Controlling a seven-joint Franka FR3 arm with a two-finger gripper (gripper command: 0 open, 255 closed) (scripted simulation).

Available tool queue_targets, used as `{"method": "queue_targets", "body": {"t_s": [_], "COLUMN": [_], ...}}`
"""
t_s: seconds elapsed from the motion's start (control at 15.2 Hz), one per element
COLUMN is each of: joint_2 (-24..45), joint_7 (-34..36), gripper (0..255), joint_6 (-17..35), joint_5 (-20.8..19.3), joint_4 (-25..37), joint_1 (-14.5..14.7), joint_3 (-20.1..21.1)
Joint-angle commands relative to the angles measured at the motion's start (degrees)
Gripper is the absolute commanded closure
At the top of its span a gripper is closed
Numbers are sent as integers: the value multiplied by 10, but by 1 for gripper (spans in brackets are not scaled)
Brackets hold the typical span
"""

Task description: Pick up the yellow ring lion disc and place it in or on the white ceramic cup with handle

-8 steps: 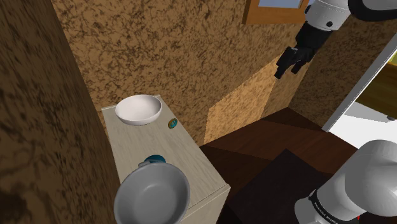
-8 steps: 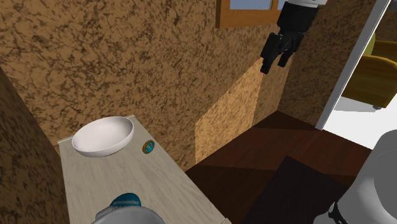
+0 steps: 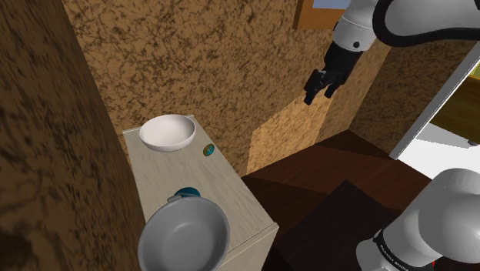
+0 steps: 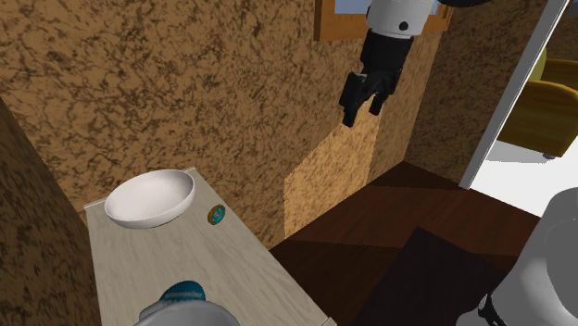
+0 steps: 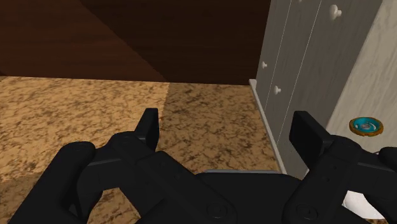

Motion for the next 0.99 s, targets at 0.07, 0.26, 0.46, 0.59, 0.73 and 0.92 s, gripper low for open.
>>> {"method": "queue_targets", "body": {"t_s": [0.07,0.26,0.46,0.59,0.73,0.92], "joint_2": [49,99,152,189,227,285], "joint_7": [18,36,54,66,79,100], "gripper": [0,0,0,0,0,0], "joint_6": [34,67,96,114,130,150], "joint_5": [9,15,17,16,13,4], "joint_4": [10,24,43,59,77,110], "joint_1": [10,18,25,30,34,41], "joint_3": [21,41,61,74,87,105]}}
